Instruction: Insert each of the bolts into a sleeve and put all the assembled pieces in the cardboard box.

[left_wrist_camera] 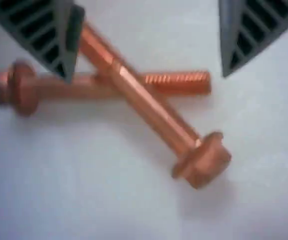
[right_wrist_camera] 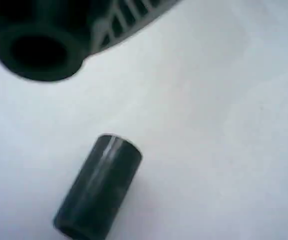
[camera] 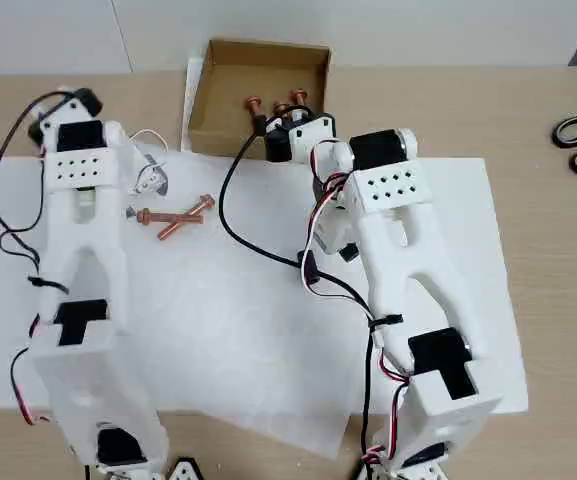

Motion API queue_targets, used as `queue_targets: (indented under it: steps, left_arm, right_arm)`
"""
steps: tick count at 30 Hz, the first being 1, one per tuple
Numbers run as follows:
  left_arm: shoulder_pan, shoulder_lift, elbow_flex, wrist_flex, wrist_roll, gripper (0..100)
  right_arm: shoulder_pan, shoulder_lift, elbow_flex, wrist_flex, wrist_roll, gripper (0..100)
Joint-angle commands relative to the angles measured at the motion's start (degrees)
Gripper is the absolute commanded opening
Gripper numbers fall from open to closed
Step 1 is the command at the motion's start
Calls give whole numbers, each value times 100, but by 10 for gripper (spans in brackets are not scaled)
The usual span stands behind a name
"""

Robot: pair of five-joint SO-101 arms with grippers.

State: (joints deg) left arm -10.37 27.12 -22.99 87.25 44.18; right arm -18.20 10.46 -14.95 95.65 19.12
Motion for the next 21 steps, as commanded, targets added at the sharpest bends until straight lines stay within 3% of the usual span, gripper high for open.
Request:
queue_targets:
  steps: [1, 5, 17, 21]
  left_arm:
    - [35, 158, -295, -316, 677, 181]
    - [35, 404, -295, -484, 985, 181]
    - [44, 879, -286, -545, 1011, 181]
    - [44, 1134, -295, -563, 1433, 181]
  right_arm:
    - [31, -374, -202, 48, -44, 4]
    - [31, -374, -202, 48, -44, 4]
    - [22, -374, -202, 48, -53, 4]
    - [22, -374, -202, 48, -53, 4]
